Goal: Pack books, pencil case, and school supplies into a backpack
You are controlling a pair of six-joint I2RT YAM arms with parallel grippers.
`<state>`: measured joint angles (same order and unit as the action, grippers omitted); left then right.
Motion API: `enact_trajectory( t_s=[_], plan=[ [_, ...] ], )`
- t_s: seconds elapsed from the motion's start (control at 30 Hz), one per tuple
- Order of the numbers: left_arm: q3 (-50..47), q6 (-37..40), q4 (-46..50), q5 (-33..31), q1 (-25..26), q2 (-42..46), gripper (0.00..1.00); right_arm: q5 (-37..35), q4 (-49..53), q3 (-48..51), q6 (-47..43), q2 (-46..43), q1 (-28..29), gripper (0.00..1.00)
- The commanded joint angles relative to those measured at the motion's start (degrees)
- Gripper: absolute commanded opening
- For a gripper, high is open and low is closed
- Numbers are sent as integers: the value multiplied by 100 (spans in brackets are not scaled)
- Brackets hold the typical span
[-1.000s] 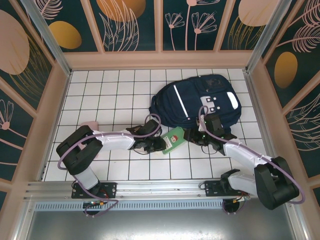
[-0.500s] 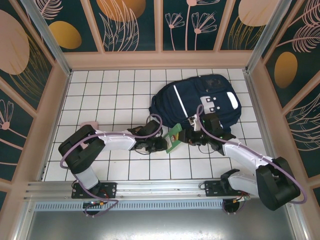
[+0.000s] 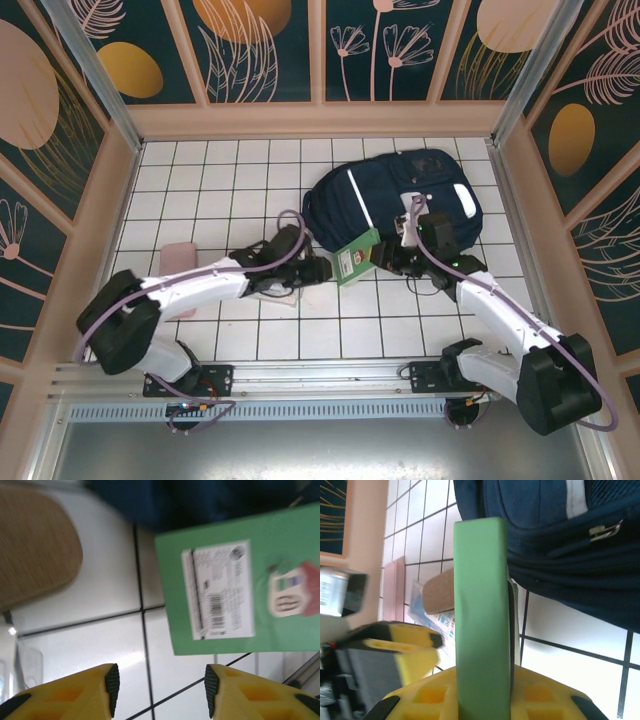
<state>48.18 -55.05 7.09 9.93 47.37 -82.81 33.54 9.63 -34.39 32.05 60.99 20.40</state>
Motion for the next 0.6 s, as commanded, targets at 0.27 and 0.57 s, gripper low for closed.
enact_trajectory(
  t_s=[0.27,0.57],
  plan=[
    [59,-752,-1874,781,-880,419,92,963,-1484,-1122,926,343,-499,0],
    [5,-1561,-3445,1520,-1304,-56,98,1249,-2560,-1524,1839,719,-518,0]
  ],
)
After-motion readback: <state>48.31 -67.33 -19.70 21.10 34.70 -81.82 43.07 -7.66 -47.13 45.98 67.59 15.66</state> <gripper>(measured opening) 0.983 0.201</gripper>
